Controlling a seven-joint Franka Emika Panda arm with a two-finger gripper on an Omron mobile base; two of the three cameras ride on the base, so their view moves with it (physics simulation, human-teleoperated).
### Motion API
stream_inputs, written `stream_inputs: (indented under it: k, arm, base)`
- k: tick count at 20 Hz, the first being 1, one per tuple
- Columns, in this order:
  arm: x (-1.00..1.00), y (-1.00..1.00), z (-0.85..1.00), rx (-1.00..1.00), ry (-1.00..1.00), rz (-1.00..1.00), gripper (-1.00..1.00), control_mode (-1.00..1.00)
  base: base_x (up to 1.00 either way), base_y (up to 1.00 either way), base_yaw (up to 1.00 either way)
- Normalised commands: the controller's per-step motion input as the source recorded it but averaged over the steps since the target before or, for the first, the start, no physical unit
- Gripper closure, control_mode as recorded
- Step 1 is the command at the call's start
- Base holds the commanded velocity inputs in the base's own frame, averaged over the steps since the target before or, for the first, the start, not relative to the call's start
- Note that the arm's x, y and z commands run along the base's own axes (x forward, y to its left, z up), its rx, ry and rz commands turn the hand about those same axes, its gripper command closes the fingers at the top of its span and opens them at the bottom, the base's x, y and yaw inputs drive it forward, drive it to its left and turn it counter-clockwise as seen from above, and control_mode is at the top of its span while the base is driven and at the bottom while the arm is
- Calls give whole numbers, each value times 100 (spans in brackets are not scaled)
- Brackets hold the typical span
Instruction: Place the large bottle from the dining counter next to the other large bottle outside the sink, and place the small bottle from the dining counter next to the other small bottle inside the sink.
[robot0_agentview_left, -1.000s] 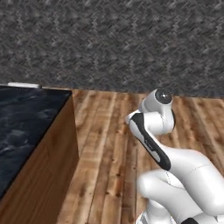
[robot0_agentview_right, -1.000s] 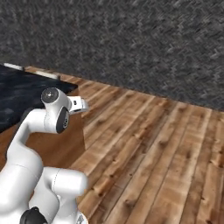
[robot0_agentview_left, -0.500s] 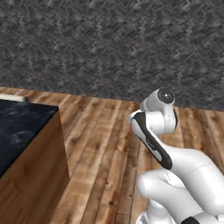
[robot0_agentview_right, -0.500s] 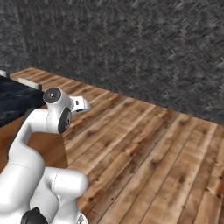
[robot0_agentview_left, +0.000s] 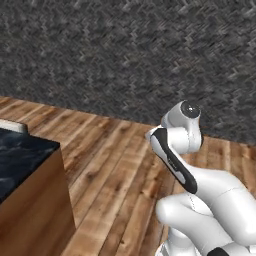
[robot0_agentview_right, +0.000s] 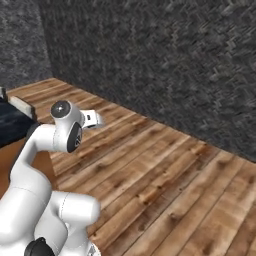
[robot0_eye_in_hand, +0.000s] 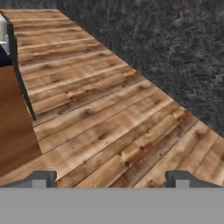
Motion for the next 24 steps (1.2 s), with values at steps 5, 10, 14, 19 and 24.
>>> stream_inputs:
  k: [5, 10, 14, 19, 24]
  arm:
    - [0, 0, 0, 0, 0, 0, -100, 100]
    - [0, 0, 0, 0, 0, 0, -100, 100]
    - [0, 0, 0, 0, 0, 0, -100, 100]
    - [0, 0, 0, 0, 0, 0, -100, 100]
    - [0, 0, 0, 0, 0, 0, -100, 100]
  base:
    - [100, -63, 26]
    - [100, -53, 29]
    - [100, -39, 31]
    - [98, -16, 35]
    - [100, -11, 37]
